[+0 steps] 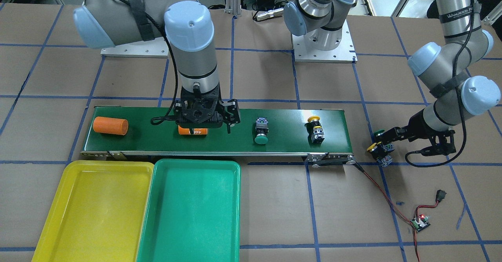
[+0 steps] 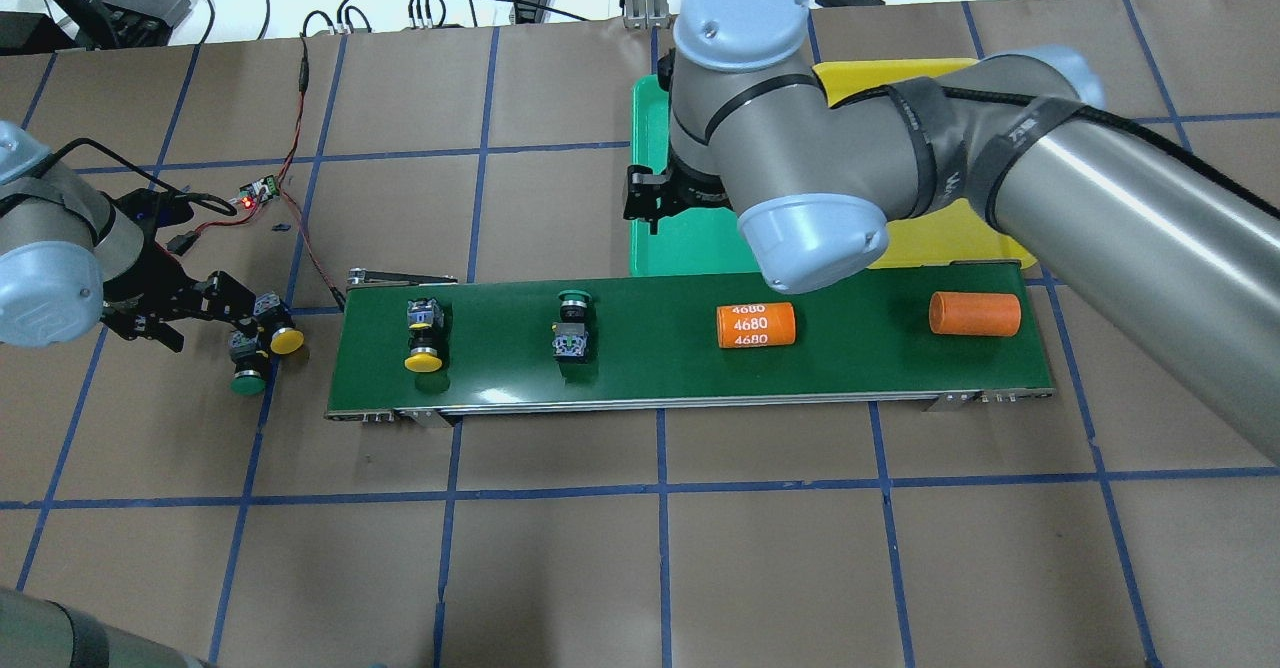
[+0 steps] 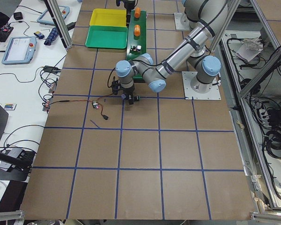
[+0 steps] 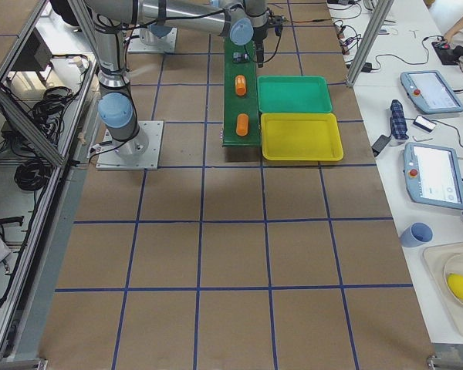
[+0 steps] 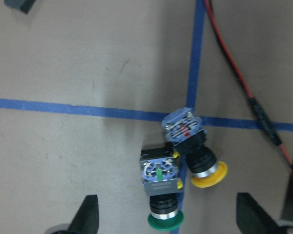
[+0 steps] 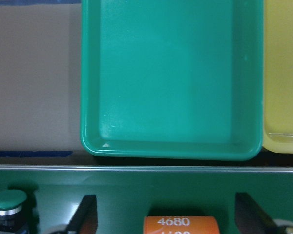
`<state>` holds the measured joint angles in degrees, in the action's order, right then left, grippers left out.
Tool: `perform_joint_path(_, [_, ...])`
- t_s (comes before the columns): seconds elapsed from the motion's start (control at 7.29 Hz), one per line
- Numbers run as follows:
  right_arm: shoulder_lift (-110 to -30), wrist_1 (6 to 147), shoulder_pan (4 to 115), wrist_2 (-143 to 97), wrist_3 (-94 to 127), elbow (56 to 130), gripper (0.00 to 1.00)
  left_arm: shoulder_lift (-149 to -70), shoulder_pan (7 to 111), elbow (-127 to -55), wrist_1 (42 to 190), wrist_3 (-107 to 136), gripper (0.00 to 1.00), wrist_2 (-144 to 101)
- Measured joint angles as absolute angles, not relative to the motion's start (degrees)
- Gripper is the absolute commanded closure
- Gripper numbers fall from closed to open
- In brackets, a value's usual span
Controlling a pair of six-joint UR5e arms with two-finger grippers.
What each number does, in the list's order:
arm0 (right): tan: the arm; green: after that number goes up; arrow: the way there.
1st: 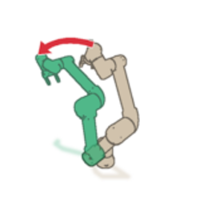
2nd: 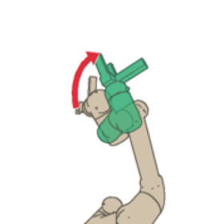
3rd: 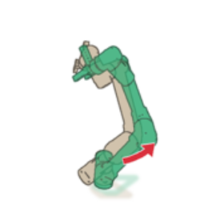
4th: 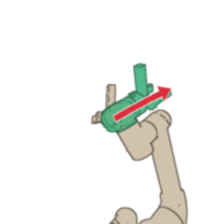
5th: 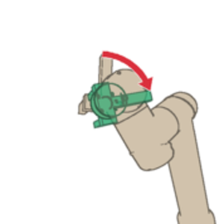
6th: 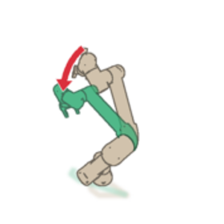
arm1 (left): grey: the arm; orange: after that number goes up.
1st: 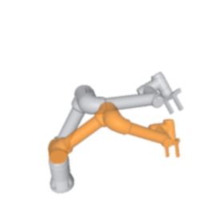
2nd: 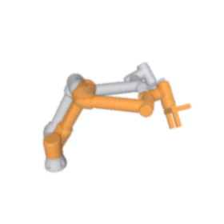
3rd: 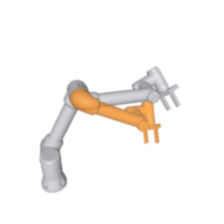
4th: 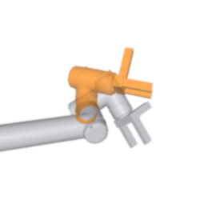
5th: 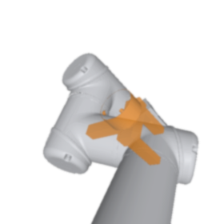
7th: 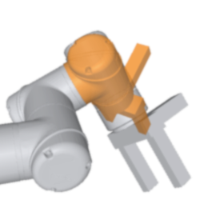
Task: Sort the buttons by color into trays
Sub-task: 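Reach the left gripper to the next button while the right gripper lowers toward the belt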
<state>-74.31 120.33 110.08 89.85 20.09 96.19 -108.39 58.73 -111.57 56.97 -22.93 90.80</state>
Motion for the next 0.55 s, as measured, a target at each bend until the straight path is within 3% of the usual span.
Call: perform_joint_path(0.55, [-69.0, 125.2, 115.1, 89.6, 23.2, 96.2, 0.02, -110.2, 58.7, -112.4, 55.4, -22.6, 0.12, 90.9])
